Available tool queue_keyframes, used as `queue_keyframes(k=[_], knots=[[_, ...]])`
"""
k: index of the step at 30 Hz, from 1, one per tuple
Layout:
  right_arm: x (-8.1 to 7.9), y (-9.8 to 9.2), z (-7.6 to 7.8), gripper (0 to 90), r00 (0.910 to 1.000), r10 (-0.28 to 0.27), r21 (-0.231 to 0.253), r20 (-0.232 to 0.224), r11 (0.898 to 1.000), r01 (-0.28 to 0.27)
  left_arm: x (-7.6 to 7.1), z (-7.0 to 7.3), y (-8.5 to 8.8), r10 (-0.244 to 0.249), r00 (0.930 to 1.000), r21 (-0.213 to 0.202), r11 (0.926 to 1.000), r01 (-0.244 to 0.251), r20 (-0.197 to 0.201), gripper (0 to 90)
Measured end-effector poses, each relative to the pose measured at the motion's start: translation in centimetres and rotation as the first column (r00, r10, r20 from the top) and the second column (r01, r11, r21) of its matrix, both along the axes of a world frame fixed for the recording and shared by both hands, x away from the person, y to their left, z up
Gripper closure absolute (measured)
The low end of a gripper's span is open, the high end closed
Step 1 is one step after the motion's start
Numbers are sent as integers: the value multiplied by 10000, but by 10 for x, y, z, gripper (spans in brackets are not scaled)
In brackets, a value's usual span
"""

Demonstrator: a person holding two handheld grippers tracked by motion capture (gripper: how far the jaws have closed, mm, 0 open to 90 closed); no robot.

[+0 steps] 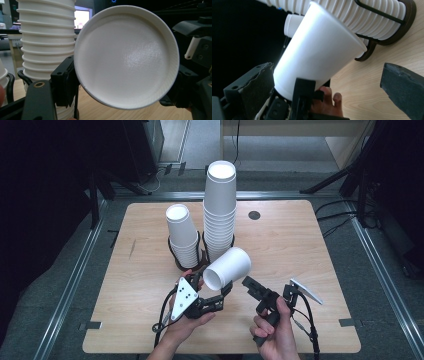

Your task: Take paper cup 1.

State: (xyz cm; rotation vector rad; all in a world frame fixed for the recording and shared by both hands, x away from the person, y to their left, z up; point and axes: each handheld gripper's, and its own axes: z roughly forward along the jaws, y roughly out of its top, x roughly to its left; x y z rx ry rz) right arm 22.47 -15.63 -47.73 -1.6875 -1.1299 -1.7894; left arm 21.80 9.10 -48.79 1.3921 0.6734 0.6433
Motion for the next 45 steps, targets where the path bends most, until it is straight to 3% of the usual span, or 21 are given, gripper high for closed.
queue_keyframes(k=[3,5,6,8,12,13,14,18,24,31,37,45], knots=[[5,0,0,0,9988,-228,596,-438,9979,254,0,-1,-1,-3,10000,69,10000,3,41,236],[6,0,1,0,9983,-237,697,-533,9972,274,-1,-2,-2,25,10000,84,10000,-26,65,236],[7,4,2,0,9951,-199,1012,-972,9944,297,-1,-3,-2,59,9999,103,9999,-60,119,235],[7,8,3,0,9897,-137,1245,-1422,9917,317,-2,-3,-2,63,9999,42,10000,-64,143,236],[5,19,1,0,9738,-170,1847,-2268,9809,601,-2,-2,-1,100,9997,58,9999,-101,223,235],[5,19,1,0,9738,-170,1847,-2268,9809,601,-2,-2,-1,100,9997,58,9999,-101,223,235],[5,24,0,0,9683,-147,2160,-2492,9739,704,-2,-3,-2,70,9997,104,9999,-73,252,235],[7,29,0,0,9644,-162,2882,-2640,9529,949,-2,-4,-3,19,9996,125,9999,-23,297,235],[16,33,-5,0,9593,77,3320,-2823,9389,902,-3,-3,-5,-40,9992,239,9997,30,390,236],[21,34,-7,0,9515,243,3332,-3067,9392,834,-4,-4,-8,-74,9990,314,9995,61,442,236],[27,31,-8,0,9453,179,3528,-3256,9299,1039,-5,-5,-9,-156,9989,481,9988,135,437,236],[34,34,-9,0,9449,349,3643,-3256,9268,913,-6,-4,-9,-178,9985,493,9987,152,517,236]])
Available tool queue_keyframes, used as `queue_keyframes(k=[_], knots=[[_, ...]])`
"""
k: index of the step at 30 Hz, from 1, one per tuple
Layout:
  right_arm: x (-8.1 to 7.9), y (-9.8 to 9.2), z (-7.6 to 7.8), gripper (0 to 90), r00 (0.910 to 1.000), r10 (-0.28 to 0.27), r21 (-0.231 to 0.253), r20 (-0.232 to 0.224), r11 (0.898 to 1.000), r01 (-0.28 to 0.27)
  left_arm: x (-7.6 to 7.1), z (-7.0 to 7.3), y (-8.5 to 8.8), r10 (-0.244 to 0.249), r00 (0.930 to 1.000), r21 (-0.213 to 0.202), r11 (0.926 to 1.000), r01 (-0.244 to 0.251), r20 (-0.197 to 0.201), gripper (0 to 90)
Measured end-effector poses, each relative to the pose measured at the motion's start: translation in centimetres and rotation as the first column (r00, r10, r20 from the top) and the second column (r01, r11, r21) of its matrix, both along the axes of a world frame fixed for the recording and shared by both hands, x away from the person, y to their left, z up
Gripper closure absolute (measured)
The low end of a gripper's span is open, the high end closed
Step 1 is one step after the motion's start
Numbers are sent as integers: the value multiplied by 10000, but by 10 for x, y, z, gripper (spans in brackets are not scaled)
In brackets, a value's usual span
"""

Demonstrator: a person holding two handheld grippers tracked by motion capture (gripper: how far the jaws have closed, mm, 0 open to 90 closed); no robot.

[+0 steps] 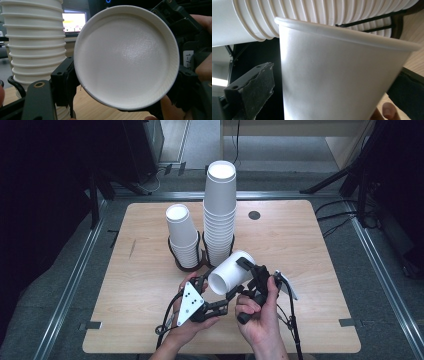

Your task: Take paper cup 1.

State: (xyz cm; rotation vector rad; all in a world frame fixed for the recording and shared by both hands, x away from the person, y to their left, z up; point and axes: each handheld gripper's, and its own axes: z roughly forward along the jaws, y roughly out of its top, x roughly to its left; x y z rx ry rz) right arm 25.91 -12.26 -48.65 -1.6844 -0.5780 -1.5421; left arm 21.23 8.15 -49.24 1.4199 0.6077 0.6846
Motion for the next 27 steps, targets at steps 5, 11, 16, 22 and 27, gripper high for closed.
queue_keyframes(k=[5,11,16,22,27], knots=[[3,2,-3,15,9999,139,225,79,9996,-141,-1,0,0,-53,10000,19,10000,53,32,236],[3,3,-6,115,9998,154,285,131,9995,-158,-1,0,2,-64,9999,37,10000,63,114,234],[1,4,-8,132,9996,-6,353,265,9994,-3,-2,0,2,-55,9998,137,9999,52,189,227],[-1,5,-7,154,9991,-116,351,404,9993,101,-1,1,2,-10,10000,226,9997,10,-20,201],[-3,7,-6,156,9973,-377,218,623,9991,364,0,6,6,78,9979,278,9996,-61,-640,116]])
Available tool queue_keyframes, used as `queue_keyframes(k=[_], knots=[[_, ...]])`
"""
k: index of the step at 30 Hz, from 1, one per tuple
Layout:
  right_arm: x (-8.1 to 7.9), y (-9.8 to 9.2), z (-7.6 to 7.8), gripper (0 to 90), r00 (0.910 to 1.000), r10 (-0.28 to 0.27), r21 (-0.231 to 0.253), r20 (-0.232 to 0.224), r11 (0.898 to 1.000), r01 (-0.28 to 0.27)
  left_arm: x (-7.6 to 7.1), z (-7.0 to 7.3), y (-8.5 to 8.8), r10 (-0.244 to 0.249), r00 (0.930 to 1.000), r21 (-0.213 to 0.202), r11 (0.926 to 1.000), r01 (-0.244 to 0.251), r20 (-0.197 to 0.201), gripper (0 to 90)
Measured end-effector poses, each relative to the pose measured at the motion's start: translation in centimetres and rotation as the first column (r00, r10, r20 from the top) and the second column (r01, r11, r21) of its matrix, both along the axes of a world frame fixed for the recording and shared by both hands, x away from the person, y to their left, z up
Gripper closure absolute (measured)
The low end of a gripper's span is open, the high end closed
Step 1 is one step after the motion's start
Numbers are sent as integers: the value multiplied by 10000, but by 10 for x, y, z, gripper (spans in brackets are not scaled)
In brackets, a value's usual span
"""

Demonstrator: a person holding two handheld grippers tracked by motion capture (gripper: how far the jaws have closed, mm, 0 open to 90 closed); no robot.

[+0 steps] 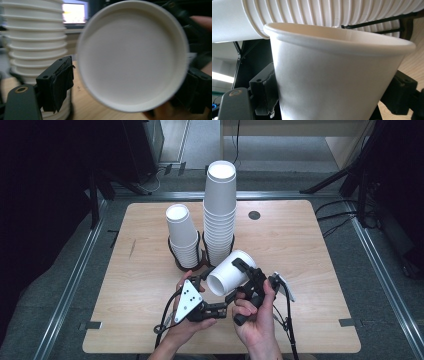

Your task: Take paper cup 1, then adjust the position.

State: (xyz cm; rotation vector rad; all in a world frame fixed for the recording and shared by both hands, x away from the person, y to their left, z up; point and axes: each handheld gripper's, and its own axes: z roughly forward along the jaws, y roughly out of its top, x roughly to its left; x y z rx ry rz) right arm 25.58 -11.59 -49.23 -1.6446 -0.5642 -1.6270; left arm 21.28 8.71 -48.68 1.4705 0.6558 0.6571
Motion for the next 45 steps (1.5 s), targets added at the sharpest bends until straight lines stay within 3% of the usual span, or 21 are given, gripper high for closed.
queue_keyframes(k=[5,9,13,18,19,20,21,22,23,24,27,28,29,30,32,34,37,40,42,43,45], knots=[[1,-3,1,156,9998,-200,-126,78,9997,201,0,4,5,-305,9975,104,9995,312,-634,80],[3,-8,4,156,9973,-595,-87,419,9982,599,0,7,6,-533,9932,116,9984,548,-1038,12],[6,-10,8,156,9952,-673,-429,706,9966,705,0,7,8,-592,9916,105,9981,608,-1147,12],[10,-11,19,156,9856,-847,-1540,1464,9822,1073,1,8,15,-518,9908,18,9986,525,-1253,12],[10,-11,19,156,9856,-847,-1540,1464,9822,1073,1,8,15,-518,9908,18,9986,525,-1253,12],[11,-14,23,155,9725,-1011,-1824,2098,9731,1405,0,8,18,-466,9911,6,9989,471,-1251,12],[11,-14,24,154,9667,-1096,-1964,2313,9679,1567,0,9,20,-428,9913,7,9991,432,-1244,12],[12,-16,27,154,9544,-1179,-2449,2742,9512,1878,0,9,20,-398,9913,3,9992,401,-1252,12],[12,-16,27,154,9544,-1179,-2449,2742,9512,1878,0,9,20,-398,9913,3,9992,401,-1252,12],[13,-18,31,153,9386,-1188,-3019,3240,9272,2215,0,9,22,-325,9914,10,9995,329,-1268,12],[13,-22,35,153,9181,-1077,-3842,3814,8849,2634,1,9,24,-309,9911,-38,9995,306,-1292,12],[13,-24,37,152,9044,-1066,-4144,4131,8623,2910,2,9,24,-286,9910,-21,9996,285,-1304,12],[14,-25,38,152,8976,-1036,-4374,4286,8455,3064,2,9,25,-277,9907,15,9996,281,-1330,12],[14,-26,39,152,8931,-969,-4510,4393,8360,3125,3,9,25,-279,9903,2,9996,282,-1361,12],[14,-27,39,151,8898,-940,-4585,4465,8299,3178,3,9,24,-285,9899,-14,9996,286,-1392,12],[15,-29,40,151,8787,-822,-4998,4702,7958,3419,3,8,23,-291,9898,43,9995,300,-1391,12],[15,-31,39,150,8697,-751,-5180,4878,7770,3576,3,8,22,-315,9896,45,9995,325,-1402,12],[15,-32,39,150,8602,-613,-5573,5063,7380,3806,3,7,22,-347,9885,108,9993,367,-1470,12],[14,-32,39,150,8577,-496,-5769,5117,7200,3858,4,6,23,-340,9880,98,9993,359,-1504,12],[14,-32,39,150,8519,-478,-5789,5215,7136,3945,4,6,23,-340,9880,104,9993,359,-1503,12],[14,-33,40,149,8423,-302,-5994,5381,6889,4076,4,6,23,-336,9877,120,9993,358,-1527,12]])
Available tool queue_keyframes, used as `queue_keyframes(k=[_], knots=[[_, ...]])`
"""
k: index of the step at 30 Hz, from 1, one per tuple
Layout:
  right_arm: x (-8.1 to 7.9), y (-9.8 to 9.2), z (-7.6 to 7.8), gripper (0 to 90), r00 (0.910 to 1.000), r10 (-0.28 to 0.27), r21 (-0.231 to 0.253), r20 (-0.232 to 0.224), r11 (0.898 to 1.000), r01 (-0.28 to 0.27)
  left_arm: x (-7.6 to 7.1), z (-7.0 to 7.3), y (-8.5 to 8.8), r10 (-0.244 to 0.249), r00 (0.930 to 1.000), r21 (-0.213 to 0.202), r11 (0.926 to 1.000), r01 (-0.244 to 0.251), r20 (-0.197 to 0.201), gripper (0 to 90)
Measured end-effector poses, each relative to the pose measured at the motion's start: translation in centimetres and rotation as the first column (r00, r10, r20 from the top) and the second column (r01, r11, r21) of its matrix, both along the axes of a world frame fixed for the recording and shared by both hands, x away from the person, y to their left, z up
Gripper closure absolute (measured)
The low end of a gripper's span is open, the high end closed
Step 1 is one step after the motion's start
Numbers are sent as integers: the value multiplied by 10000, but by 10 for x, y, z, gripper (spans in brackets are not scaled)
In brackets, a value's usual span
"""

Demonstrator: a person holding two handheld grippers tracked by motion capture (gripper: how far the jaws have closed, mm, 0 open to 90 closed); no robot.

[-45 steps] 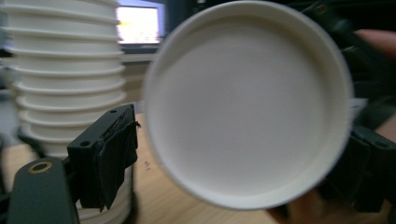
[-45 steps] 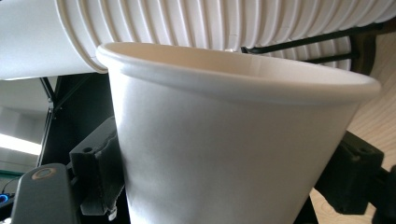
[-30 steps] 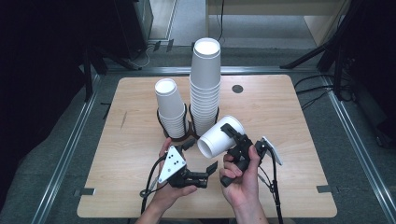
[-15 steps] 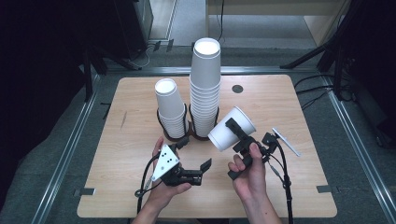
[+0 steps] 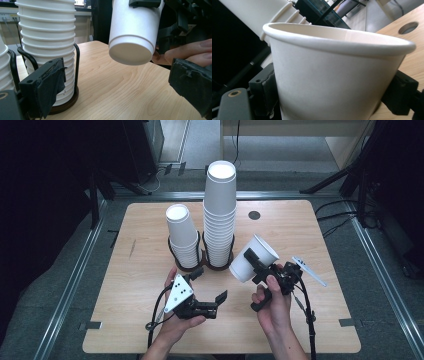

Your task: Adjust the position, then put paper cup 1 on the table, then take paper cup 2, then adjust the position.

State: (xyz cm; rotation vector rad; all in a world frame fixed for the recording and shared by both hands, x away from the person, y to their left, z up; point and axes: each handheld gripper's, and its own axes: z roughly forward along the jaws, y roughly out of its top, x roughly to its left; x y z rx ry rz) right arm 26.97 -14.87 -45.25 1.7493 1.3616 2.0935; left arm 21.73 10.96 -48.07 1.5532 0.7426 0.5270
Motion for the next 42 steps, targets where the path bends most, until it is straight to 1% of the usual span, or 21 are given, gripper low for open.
queue_keyframes(k=[1,2,3,5,6,8,10,13,16,17,18,19,20,21,27,29,30,32,35,38,42], knots=[[0,0,1,149,10000,-23,-270,82,9996,25,0,0,0,12,10000,5,10000,-12,-20,12],[0,0,1,149,10000,-23,-270,82,9996,25,0,0,0,12,10000,5,10000,-12,-20,12],[-2,2,2,149,9992,-171,-1057,366,9942,209,0,0,-1,-2,10000,29,10000,2,-18,12],[-3,3,3,149,9986,-166,-1497,508,9884,240,1,-1,-2,-3,10000,19,10000,3,-34,12],[-3,3,3,149,9986,-166,-1497,508,9884,240,1,-1,-2,-3,10000,19,10000,3,-34,12],[-5,5,3,149,9949,-204,-2208,991,9744,420,1,-2,-3,-16,10000,94,10000,17,-81,12],[-6,5,4,149,9942,-225,-2400,1050,9696,473,2,-2,-3,-16,10000,106,9999,17,-71,12],[-7,6,2,149,9882,-239,-3080,1511,9488,701,3,-2,-4,-10,10000,57,10000,10,-98,12],[-6,6,0,149,9852,-193,-3253,1702,9426,747,3,-2,-4,-31,9999,87,10000,33,-120,12],[-5,4,-1,149,9827,-299,-3493,1827,9323,933,3,-3,-5,-70,9999,82,9999,71,-154,12],[-5,4,-1,149,9827,-299,-3493,1827,9323,933,3,-3,-5,-70,9999,82,9999,71,-154,12],[-4,3,-1,149,9756,-397,-3754,2160,9190,1206,3,-3,-5,-81,9998,106,9999,82,-169,12],[-3,2,-1,149,9724,-428,-3857,2296,9132,1312,3,-3,-5,-63,9998,73,10000,64,-178,12],[-2,1,-2,149,9672,-477,-4110,2496,8991,1504,3,-3,-5,-58,9998,74,10000,60,-176,12],[6,-2,-7,149,9535,-660,-4800,2942,8525,2071,3,-2,-3,-10,9999,39,10000,10,-131,12],[11,-3,-11,149,9460,-748,-5117,3154,8261,2360,3,-2,-2,9,9999,41,10000,-8,-157,12],[11,-3,-11,149,9460,-748,-5117,3154,8261,2360,3,-2,-2,9,9999,41,10000,-8,-157,12],[16,-5,-14,149,9440,-883,-5262,3178,8118,2531,3,-2,-1,17,9998,75,10000,-15,-173,12],[22,-8,-18,149,9421,-978,-5274,3207,8078,2634,4,-2,-1,28,9998,-6,10000,-28,-176,12],[31,-13,-21,148,9411,-1013,-5234,3225,8094,2665,4,-2,0,35,9998,-11,10000,-35,-184,12],[47,-20,-29,148,9397,-1354,-5306,3142,7957,2920,4,-2,1,48,9998,45,10000,-47,-191,12]])
